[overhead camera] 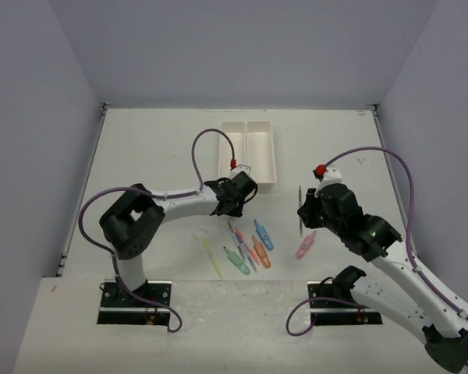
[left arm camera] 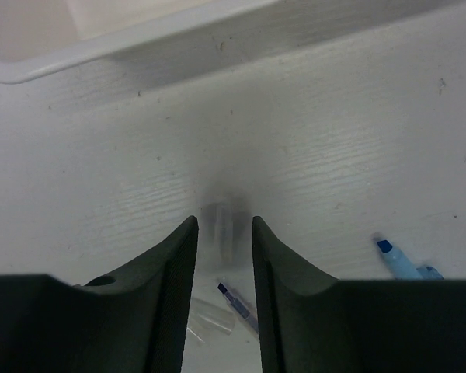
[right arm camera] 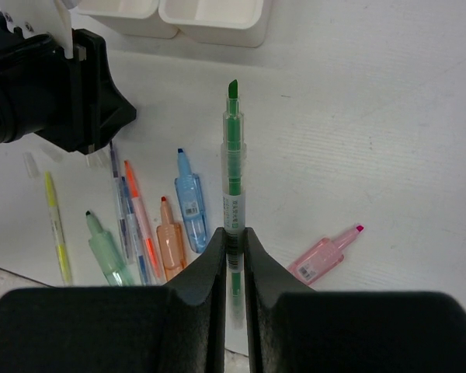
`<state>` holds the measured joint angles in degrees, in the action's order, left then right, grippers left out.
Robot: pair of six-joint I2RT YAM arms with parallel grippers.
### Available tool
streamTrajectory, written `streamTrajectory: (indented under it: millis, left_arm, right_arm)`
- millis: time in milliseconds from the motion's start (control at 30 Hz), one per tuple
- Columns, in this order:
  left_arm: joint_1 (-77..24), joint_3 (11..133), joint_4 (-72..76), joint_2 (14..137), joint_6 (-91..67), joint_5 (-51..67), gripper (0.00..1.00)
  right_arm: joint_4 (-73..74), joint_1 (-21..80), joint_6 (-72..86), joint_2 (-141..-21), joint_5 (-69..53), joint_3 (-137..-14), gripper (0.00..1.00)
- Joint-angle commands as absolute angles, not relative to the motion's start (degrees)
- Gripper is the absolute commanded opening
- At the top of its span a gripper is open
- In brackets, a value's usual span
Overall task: Sort the stationery into containers
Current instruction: Pick up the pen from the center of the board, then close the pen cap on the pen.
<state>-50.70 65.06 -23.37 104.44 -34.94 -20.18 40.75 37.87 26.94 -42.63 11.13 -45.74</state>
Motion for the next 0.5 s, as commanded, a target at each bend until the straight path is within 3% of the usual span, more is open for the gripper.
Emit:
streamTrajectory:
  millis: [0, 133, 167, 267, 367, 467]
  left_arm:
    - [-50.5, 66.2, -19.8, 106.0, -35.5, -21.7, 0.34]
    - [-50.5, 65.9, -19.9, 107.5, -36.0, -22.1, 0.26]
    - [-50.5, 65.8, -20.0, 107.8, -36.3, -22.0, 0.17]
    - [-50.4, 64.5, -19.9, 108.0, -36.8, -21.7, 0.13]
    - [-50.3, 63.4, -19.0, 108.2, -36.8, -21.4, 0.0]
    - [-50.1, 63.6, -19.1, 108.6, -36.7, -21.2, 0.0]
  right_arm:
    - [40.1, 38.1, 26.5, -42.3, 13.2, -46.2, 0.0]
    - [40.7, 38.1, 26.7, -42.1, 13.4, -46.1, 0.0]
    - [40.9, 38.1, 26.7, -42.0, 13.5, -46.1, 0.0]
    - [41.0, 38.1, 26.7, -41.5, 13.8, -46.2, 0.0]
    - [40.6, 38.1, 26.7, -41.3, 13.7, -46.1, 0.0]
    - [40.0, 38.1, 26.7, -41.5, 13.4, -45.8, 0.0]
